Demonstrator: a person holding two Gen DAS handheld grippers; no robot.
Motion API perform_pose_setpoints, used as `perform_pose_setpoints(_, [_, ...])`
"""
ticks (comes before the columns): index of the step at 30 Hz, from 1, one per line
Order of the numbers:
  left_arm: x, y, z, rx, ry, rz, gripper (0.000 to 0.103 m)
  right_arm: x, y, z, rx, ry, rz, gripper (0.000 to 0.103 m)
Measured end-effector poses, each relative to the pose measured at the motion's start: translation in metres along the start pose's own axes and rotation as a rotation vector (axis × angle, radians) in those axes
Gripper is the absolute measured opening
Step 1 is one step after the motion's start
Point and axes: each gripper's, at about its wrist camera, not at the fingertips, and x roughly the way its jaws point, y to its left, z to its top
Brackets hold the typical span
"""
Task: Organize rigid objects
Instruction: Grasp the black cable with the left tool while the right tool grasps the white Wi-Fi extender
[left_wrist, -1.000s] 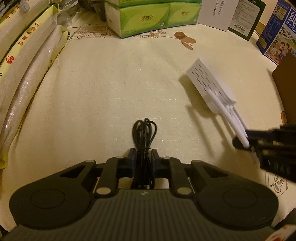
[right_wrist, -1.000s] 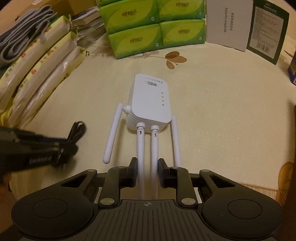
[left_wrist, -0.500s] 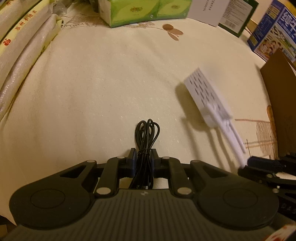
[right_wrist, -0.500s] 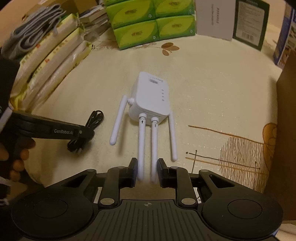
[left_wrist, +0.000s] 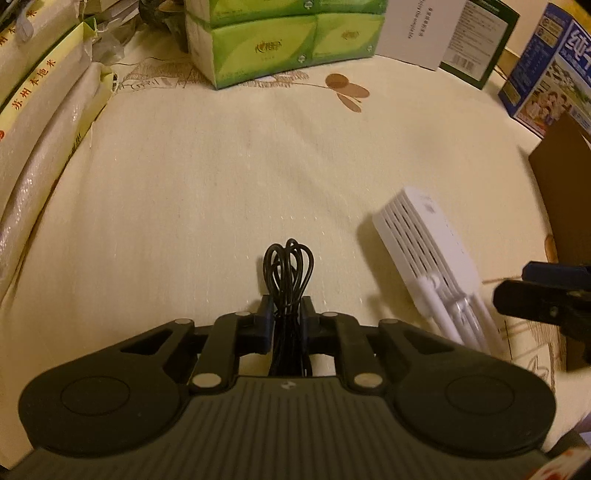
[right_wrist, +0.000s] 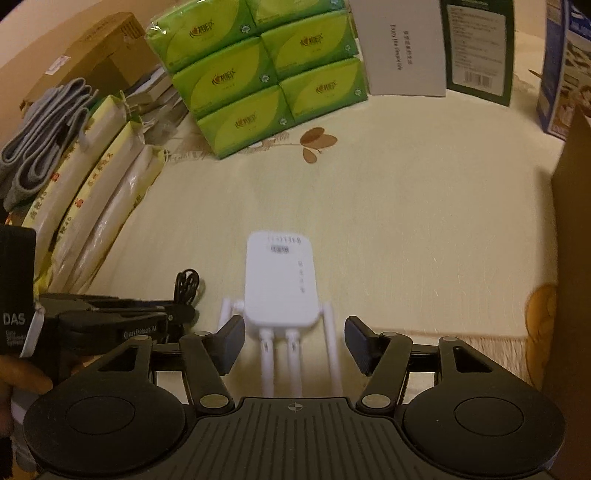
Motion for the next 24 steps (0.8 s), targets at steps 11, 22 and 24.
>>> perform_pose_setpoints(11, [0.01,0.005,0.005,-0.023,0.028,-0.01,0.02,0.044,0.009,0.022,0.021,0.037,-0.009,0.071])
perform_pose_setpoints(22, [0.016,0.001,0.007,0.007,0.033,0.003,0.02,0.069,0.017,0.016,-0.051,0.078,-0.033,0.055])
perform_pose_setpoints(24, [0.017,0.001,0.007,0.011,0.034,0.005,0.02,0.071,0.02,0.015,-0.064,0.08,-0.036,0.054])
